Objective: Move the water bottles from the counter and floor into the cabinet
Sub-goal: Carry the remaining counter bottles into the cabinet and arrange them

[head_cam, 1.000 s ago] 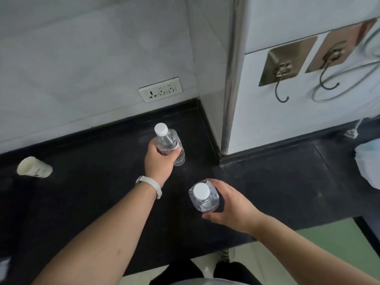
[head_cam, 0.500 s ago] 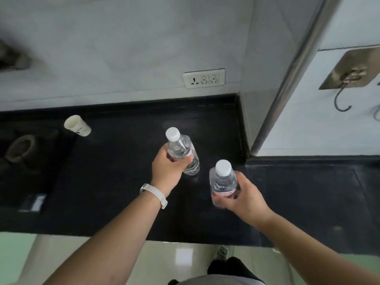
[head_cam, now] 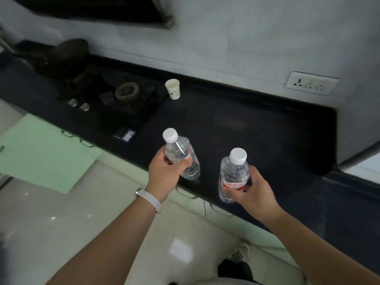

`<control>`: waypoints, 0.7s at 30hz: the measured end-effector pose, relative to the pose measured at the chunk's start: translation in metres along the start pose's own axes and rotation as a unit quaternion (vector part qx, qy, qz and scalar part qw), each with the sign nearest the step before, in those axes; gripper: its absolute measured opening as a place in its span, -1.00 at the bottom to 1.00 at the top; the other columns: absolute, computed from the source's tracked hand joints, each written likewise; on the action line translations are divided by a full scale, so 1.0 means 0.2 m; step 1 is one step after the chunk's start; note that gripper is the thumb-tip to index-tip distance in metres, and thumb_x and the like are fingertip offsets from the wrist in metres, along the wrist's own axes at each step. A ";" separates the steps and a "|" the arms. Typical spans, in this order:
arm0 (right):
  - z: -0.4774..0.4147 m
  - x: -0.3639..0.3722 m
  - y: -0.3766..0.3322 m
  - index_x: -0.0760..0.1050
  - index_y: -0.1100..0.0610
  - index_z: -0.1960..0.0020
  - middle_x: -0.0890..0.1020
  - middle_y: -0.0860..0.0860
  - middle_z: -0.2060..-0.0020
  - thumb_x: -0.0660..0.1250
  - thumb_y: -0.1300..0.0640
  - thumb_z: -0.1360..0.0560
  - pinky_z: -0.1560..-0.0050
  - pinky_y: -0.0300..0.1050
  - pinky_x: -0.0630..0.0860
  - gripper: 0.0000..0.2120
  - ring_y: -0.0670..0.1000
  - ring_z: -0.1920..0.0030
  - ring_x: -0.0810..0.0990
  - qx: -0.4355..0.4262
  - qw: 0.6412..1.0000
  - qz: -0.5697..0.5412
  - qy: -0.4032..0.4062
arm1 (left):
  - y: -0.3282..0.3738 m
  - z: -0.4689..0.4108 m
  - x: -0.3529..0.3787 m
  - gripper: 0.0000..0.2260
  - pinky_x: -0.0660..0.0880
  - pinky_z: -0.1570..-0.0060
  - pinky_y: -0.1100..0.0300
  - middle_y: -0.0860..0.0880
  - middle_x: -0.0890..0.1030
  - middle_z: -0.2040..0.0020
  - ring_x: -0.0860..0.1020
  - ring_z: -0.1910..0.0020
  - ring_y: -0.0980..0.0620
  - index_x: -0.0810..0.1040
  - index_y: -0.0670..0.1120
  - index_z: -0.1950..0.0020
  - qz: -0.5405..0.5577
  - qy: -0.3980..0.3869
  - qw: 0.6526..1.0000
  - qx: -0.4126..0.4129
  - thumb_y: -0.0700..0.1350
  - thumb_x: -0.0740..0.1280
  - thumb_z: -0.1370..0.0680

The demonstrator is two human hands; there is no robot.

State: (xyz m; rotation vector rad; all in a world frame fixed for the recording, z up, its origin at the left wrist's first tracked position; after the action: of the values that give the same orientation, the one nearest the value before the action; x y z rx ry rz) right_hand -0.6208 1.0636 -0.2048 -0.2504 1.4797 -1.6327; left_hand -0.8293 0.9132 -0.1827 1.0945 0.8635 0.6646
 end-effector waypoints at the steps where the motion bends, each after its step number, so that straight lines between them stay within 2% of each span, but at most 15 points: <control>1: 0.02 0.09 -0.05 0.37 -0.28 -0.09 0.64 -0.22 0.03 0.64 0.04 -0.26 0.06 -0.27 0.53 -0.41 -0.30 0.11 0.62 -0.006 1.000 0.002 -0.009 | -0.04 0.03 -0.12 -0.62 0.59 -0.01 0.23 0.17 0.72 0.01 0.67 0.03 0.23 0.63 0.11 -0.14 0.007 0.018 1.000 -0.003 -0.13 0.61 -0.39; 5: 0.15 0.46 -0.27 0.37 -0.34 -0.02 0.64 -0.23 0.06 0.63 0.05 -0.28 0.08 -0.26 0.55 -0.44 -0.30 0.11 0.62 -0.041 0.998 0.016 -0.047 | -0.20 0.16 -0.63 -0.65 0.57 0.00 0.20 0.15 0.72 0.02 0.68 0.04 0.18 0.64 0.09 -0.11 0.034 0.088 0.995 -0.013 -0.12 0.61 -0.39; 9: 0.30 0.86 -0.47 0.38 -0.24 -0.17 0.62 -0.23 0.01 0.61 0.04 -0.30 0.01 -0.22 0.56 -0.42 -0.25 0.06 0.62 -0.072 0.993 0.026 -0.090 | -0.34 0.34 -1.12 -0.67 0.52 0.08 0.29 0.17 0.70 0.03 0.64 0.10 0.27 0.61 0.15 -0.07 0.058 0.146 0.988 -0.011 -0.11 0.61 -0.40; 12: 0.41 1.16 -0.62 0.38 -0.18 -0.20 0.61 -0.21 -0.01 0.60 0.05 -0.31 -0.03 -0.18 0.56 -0.42 -0.18 0.04 0.62 -0.101 0.987 0.033 -0.118 | -0.44 0.47 -1.47 -0.67 0.53 0.07 0.27 0.17 0.70 0.06 0.65 0.07 0.20 0.62 0.14 -0.06 0.078 0.191 0.978 -0.015 -0.09 0.62 -0.38; 17: 0.56 1.62 -0.85 0.44 -0.18 -0.12 0.63 -0.20 0.03 0.60 0.10 -0.33 0.03 -0.25 0.56 -0.51 -0.32 0.08 0.61 -0.144 0.973 0.029 -0.180 | -0.61 0.73 -1.98 -0.67 0.57 0.01 0.19 0.12 0.71 0.08 0.65 0.09 0.13 0.65 0.09 -0.08 0.089 0.273 0.958 -0.021 -0.08 0.63 -0.37; 21: 0.64 1.94 -0.99 0.46 -0.08 -0.18 0.62 -0.17 0.02 0.60 0.10 -0.32 0.15 -0.37 0.51 -0.49 -0.36 0.11 0.58 -0.178 0.953 0.051 -0.239 | -0.72 0.91 -2.28 -0.61 0.57 0.00 0.22 0.15 0.71 0.04 0.66 0.08 0.19 0.64 0.09 -0.15 0.091 0.329 0.940 -0.028 -0.07 0.63 -0.37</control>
State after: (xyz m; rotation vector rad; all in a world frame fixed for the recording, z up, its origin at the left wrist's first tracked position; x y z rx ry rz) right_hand -0.8545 0.6767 -0.1515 -0.7072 1.3652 -1.1095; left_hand -0.9020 0.4073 -0.1615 0.9094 1.3094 1.2417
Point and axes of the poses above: each hand's wrist, its own z-axis away from the middle knuckle, its own x-axis out of the palm, y = z × x, the point moved 6 cm from there along -z, towards the middle knuckle
